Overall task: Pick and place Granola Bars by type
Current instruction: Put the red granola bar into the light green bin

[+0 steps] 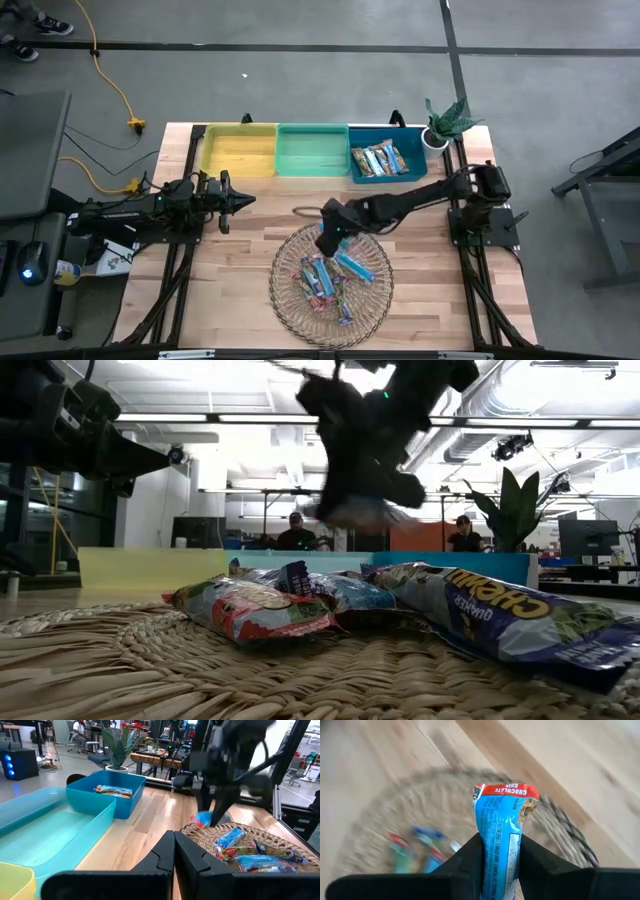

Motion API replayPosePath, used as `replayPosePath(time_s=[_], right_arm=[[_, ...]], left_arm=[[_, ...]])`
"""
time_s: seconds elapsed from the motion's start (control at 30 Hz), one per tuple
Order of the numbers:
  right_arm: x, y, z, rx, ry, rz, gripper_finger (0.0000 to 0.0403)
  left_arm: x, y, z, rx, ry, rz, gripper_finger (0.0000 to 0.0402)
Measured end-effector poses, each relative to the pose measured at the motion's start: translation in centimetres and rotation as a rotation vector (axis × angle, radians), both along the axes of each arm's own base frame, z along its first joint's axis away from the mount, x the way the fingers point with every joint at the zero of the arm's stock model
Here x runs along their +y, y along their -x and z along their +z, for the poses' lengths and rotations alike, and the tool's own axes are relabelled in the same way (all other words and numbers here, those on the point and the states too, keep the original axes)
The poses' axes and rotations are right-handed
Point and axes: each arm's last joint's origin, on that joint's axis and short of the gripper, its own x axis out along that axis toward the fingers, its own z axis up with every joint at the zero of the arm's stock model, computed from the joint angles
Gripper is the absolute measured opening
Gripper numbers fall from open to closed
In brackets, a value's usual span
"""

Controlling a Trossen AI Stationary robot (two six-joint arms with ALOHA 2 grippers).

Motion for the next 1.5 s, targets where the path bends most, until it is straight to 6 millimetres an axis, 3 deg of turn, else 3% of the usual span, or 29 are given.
replayPosePath(time_s=[0.17, 0.43, 0.73, 1.2, 1.5], right_arm=[[-1.4, -1.1, 3.0, -0.239, -0.088, 0.063, 0.0086], [-3.6, -2.9, 8.2, -0.755, -0.328, 0.370, 0.0086], [-6.3, -2.4, 11.8, -1.107, -0.306, 0.512, 0.0087], [-8.5, -1.9, 12.7, -1.202, -0.278, 0.513, 0.0087], [-12.3, -2.1, 11.5, -1.130, -0.015, 0.160, 0.0087]], left_arm=[[0.0, 0.0, 0.0, 0.000, 0.000, 0.000, 0.0000], [0.0, 0.0, 0.0, 0.000, 0.000, 0.000, 0.0000], [0.0, 0.0, 0.0, 0.001, 0.000, 0.000, 0.0000], [0.0, 0.0, 0.0, 0.000, 0.000, -0.001, 0.0000], [0.0, 0.0, 0.0, 0.000, 0.000, -0.001, 0.0000]])
